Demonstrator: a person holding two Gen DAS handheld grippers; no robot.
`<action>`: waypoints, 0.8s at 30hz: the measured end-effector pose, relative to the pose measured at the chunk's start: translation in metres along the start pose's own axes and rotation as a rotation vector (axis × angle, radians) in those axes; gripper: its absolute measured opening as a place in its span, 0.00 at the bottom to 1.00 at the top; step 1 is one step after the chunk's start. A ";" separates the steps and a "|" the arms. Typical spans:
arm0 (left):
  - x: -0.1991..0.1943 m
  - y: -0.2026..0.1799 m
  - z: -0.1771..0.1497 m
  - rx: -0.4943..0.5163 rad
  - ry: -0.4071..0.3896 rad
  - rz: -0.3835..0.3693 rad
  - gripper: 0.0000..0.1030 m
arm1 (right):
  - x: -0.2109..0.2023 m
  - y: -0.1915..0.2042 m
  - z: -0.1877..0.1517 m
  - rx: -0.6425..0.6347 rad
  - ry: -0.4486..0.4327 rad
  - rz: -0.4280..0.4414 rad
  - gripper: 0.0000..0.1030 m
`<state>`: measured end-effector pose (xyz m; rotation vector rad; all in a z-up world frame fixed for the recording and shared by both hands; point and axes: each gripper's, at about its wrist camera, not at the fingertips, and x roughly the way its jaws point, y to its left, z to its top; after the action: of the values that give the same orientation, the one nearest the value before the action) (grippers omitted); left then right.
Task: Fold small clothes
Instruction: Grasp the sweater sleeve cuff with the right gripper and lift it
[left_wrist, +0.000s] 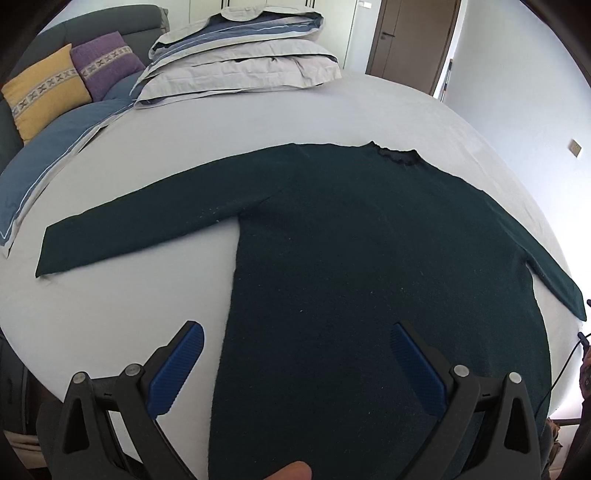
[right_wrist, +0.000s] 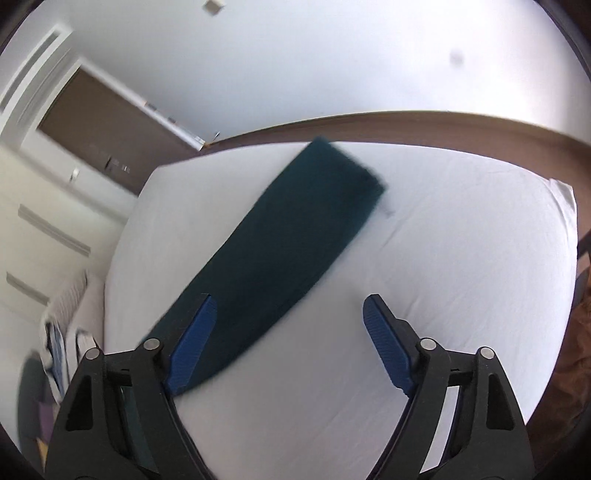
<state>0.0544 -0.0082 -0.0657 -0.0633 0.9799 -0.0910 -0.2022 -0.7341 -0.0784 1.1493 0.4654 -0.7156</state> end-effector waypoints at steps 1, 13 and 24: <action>0.002 -0.004 0.001 0.008 0.003 -0.003 1.00 | 0.004 -0.006 0.009 0.014 -0.006 0.028 0.70; 0.027 -0.018 0.008 -0.047 0.088 -0.161 1.00 | 0.081 0.024 0.035 -0.139 0.025 -0.017 0.12; 0.033 0.030 0.003 -0.148 0.074 -0.223 1.00 | 0.114 0.259 -0.106 -0.727 0.102 0.103 0.07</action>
<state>0.0767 0.0184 -0.0947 -0.3073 1.0495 -0.2272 0.0660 -0.6068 -0.0223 0.5187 0.6767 -0.3433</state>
